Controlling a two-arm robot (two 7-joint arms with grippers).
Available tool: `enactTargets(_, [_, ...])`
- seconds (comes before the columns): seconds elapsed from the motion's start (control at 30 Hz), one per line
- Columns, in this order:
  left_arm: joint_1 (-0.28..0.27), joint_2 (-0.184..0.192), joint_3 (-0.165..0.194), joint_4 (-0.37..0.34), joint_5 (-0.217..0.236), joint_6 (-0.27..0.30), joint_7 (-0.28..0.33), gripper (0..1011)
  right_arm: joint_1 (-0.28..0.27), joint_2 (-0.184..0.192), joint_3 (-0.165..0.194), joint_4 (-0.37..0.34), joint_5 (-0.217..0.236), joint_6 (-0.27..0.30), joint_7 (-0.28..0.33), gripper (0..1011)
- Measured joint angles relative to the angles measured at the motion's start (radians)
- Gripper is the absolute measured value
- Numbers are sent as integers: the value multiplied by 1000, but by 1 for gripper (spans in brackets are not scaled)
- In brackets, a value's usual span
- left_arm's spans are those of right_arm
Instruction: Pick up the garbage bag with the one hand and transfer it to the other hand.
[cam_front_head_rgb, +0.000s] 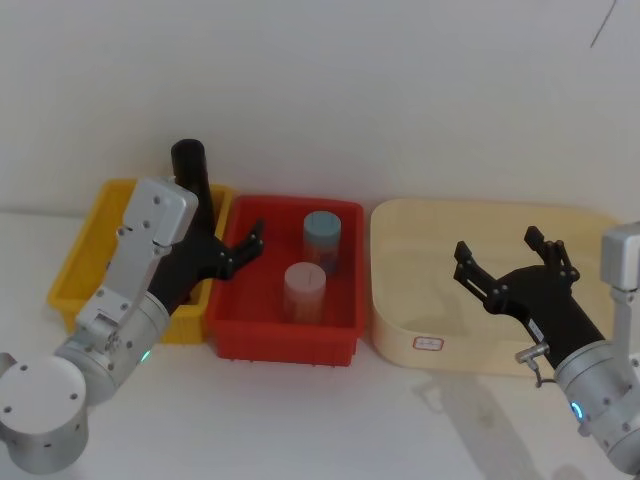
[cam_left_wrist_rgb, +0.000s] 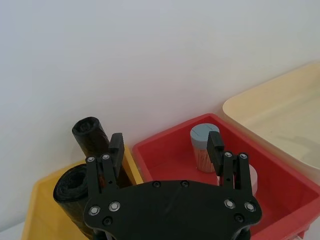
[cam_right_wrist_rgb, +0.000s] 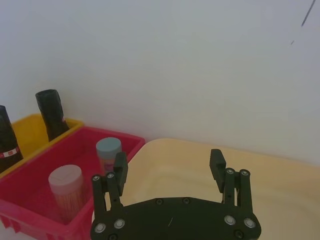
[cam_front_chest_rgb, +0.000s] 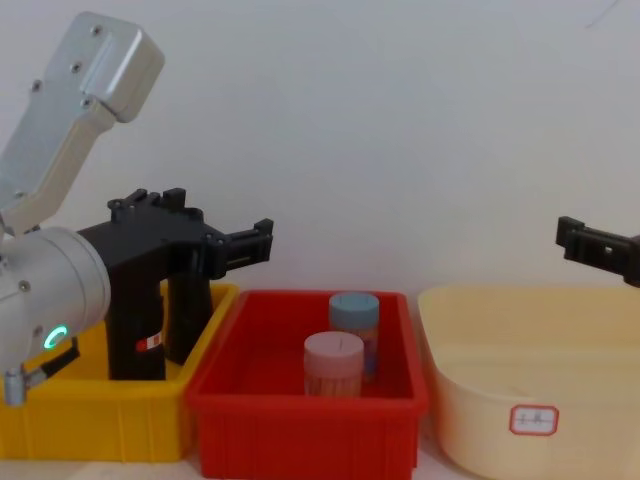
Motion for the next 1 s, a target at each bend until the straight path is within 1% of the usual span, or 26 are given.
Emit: enactTargets(1.0, [0,0,0,0,0,0,0,1001,0,0,0,0,0,0,0,1001])
